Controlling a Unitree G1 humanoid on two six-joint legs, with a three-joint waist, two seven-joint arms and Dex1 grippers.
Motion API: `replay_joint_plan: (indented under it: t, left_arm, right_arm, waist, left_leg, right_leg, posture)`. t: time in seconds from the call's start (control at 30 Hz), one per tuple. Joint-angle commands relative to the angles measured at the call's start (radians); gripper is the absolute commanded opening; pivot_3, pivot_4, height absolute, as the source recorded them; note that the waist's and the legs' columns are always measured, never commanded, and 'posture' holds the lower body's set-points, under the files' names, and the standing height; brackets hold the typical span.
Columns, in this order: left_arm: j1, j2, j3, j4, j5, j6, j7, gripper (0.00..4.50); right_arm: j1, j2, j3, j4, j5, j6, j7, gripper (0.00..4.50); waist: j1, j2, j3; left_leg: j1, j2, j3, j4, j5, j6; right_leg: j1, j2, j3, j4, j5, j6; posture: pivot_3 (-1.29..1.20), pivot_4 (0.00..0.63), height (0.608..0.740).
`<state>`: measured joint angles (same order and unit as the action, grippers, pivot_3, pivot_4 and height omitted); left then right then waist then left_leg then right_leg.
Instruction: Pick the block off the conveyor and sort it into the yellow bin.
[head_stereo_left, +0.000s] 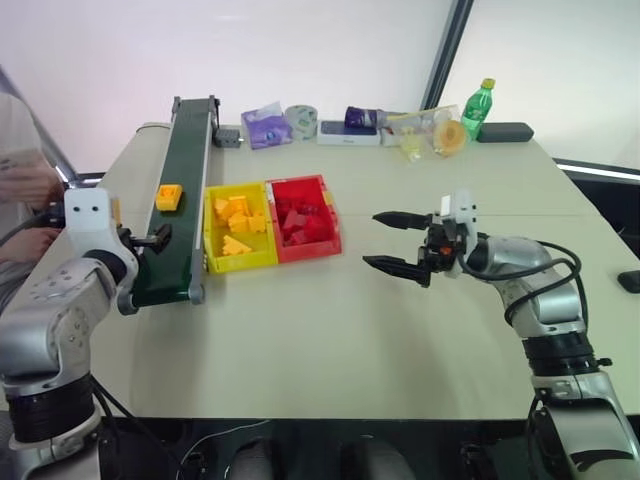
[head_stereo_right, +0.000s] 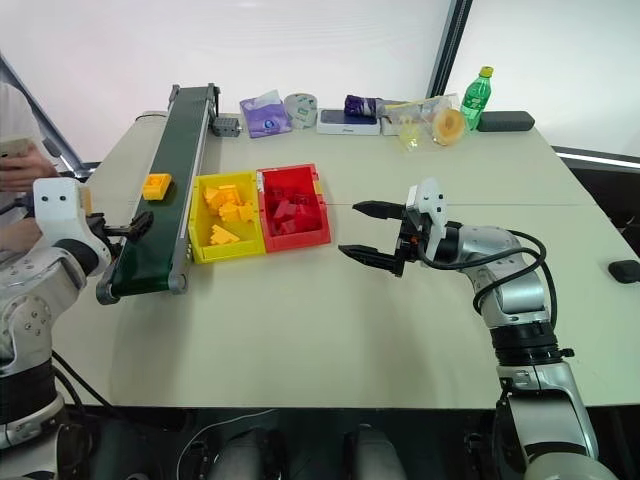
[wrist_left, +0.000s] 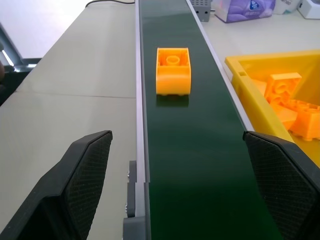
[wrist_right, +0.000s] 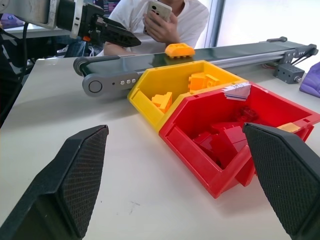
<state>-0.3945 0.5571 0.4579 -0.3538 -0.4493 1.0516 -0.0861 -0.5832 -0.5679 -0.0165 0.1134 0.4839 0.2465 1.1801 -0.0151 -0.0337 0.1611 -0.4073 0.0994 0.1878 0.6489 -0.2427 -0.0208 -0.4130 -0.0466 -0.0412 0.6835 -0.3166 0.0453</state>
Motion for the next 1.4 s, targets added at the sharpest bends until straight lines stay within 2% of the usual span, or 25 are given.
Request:
replay_joint_plan:
  t: [0.03, 0.1, 0.17, 0.27, 0.47, 0.63, 0.73, 0.77, 0.87, 0.9, 1.1, 1.23, 1.4]
  left_arm:
    - [-0.019, 0.001, 0.003, -0.007, 0.006, -0.019, -0.004, 4.42]
    - [-0.031, -0.011, 0.007, 0.002, -0.005, 0.007, -0.001, 4.42]
    - [-0.032, 0.029, -0.034, 0.014, 0.006, 0.052, -0.021, 4.42]
    - [-0.074, 0.026, -0.013, 0.027, -0.032, 0.139, -0.028, 4.42]
    - [-0.092, 0.054, -0.056, 0.061, 0.000, 0.140, -0.046, 4.42]
    - [-0.090, 0.032, -0.068, 0.048, -0.001, 0.152, -0.046, 4.42]
    - [-0.079, 0.032, -0.067, 0.039, 0.003, 0.156, -0.049, 3.58]
    - [-0.082, 0.024, -0.057, 0.037, 0.004, 0.156, -0.042, 3.18]
    - [-0.090, 0.018, -0.044, 0.035, 0.004, 0.161, -0.037, 1.56]
    - [-0.090, 0.019, -0.043, 0.034, 0.004, 0.162, -0.039, 1.29]
    - [-0.142, -0.005, -0.038, -0.005, -0.025, 0.129, -0.052, 1.33]
    - [-0.196, -0.050, -0.095, -0.049, -0.061, 0.083, -0.094, 1.33]
    - [-0.224, -0.110, -0.192, 0.041, 0.013, 0.009, -0.060, 1.33]
  right_arm:
    - [0.006, -0.014, -0.029, -0.048, 0.008, -0.014, -0.003, 4.50]
    - [0.008, -0.014, -0.028, -0.050, 0.008, -0.014, -0.004, 4.50]
    - [0.008, -0.014, -0.027, -0.052, 0.007, -0.015, -0.006, 4.50]
    - [0.007, -0.014, -0.027, -0.055, 0.008, -0.013, -0.009, 4.50]
    - [0.015, -0.015, -0.027, -0.067, 0.009, -0.008, -0.014, 4.50]
    - [0.019, -0.020, -0.031, -0.070, 0.009, -0.005, -0.017, 4.50]
    - [0.022, -0.022, -0.032, -0.073, 0.011, -0.004, -0.019, 4.50]
    - [0.023, -0.022, -0.032, -0.074, 0.011, -0.003, -0.020, 4.50]
    - [0.026, -0.024, -0.033, -0.076, 0.011, -0.003, -0.021, 4.50]
    - [0.026, -0.024, -0.033, -0.075, 0.011, -0.003, -0.021, 4.50]
    - [0.021, -0.025, -0.033, -0.066, 0.009, -0.007, -0.019, 4.50]
    - [0.018, -0.025, -0.034, -0.065, 0.011, -0.006, -0.019, 4.50]
    - [0.015, -0.023, -0.034, -0.060, 0.006, -0.010, -0.026, 4.50]
  waist:
    - [0.000, 0.000, 0.000]
    - [0.001, 0.000, 0.000]
    - [0.001, 0.000, 0.000]
    - [0.000, 0.000, 0.000]
    - [0.000, 0.000, 0.000]
    - [0.000, 0.000, 0.000]
    - [0.000, 0.000, 0.000]
    - [0.000, 0.000, 0.000]
    - [0.000, 0.000, 0.000]
    - [0.000, 0.000, 0.000]
    - [0.002, 0.000, 0.000]
    - [0.004, 0.000, 0.000]
    - [-0.001, 0.000, 0.000]
  left_leg:
    - [0.000, 0.000, 0.000, 0.000, 0.000, 0.000]
    - [0.000, 0.000, 0.000, 0.000, 0.000, 0.000]
    - [0.000, 0.000, 0.000, 0.000, 0.000, 0.000]
    - [0.000, 0.000, 0.000, 0.000, 0.000, 0.000]
    - [0.000, 0.000, 0.000, 0.000, 0.000, 0.000]
    - [0.000, 0.000, 0.000, 0.000, 0.000, 0.000]
    - [0.000, 0.000, 0.000, 0.000, 0.000, 0.000]
    - [0.000, 0.000, 0.000, 0.000, 0.000, 0.000]
    - [0.000, 0.000, 0.000, 0.000, 0.000, 0.000]
    - [0.000, 0.000, 0.000, 0.000, 0.000, 0.000]
    - [0.000, 0.000, 0.000, 0.000, 0.000, 0.000]
    - [0.000, 0.000, 0.000, 0.001, 0.000, 0.000]
    - [0.000, -0.001, 0.000, 0.001, 0.000, 0.000]
  right_leg:
    - [0.000, 0.000, 0.000, 0.000, 0.000, 0.000]
    - [0.000, 0.000, 0.000, 0.000, 0.000, 0.000]
    - [0.000, 0.000, 0.000, 0.000, 0.000, 0.000]
    - [0.000, 0.000, 0.000, 0.000, 0.000, 0.000]
    - [0.000, 0.000, 0.000, 0.000, 0.000, 0.000]
    - [0.000, 0.000, 0.000, 0.000, 0.000, 0.000]
    - [0.000, 0.000, 0.000, 0.000, 0.000, 0.000]
    - [0.000, 0.000, 0.000, 0.000, 0.000, 0.000]
    - [0.000, 0.000, 0.000, 0.000, 0.000, 0.000]
    - [0.000, 0.000, 0.000, 0.000, 0.000, 0.000]
    - [0.000, 0.000, 0.000, 0.000, 0.000, 0.000]
    - [0.000, 0.000, 0.000, 0.000, 0.000, 0.000]
    - [0.000, 0.001, 0.000, 0.000, 0.000, 0.000]
  posture:
    - [0.00, 0.150, 0.740]
    - [0.00, 0.150, 0.740]
    - [0.00, 0.150, 0.740]
    - [0.00, 0.150, 0.740]
    - [0.00, 0.150, 0.740]
    - [0.00, 0.150, 0.740]
    - [0.00, 0.150, 0.740]
    - [0.00, 0.150, 0.740]
    - [0.00, 0.150, 0.740]
    - [0.00, 0.150, 0.740]
    - [0.00, 0.150, 0.740]
    - [0.00, 0.150, 0.740]
    - [0.00, 0.150, 0.740]
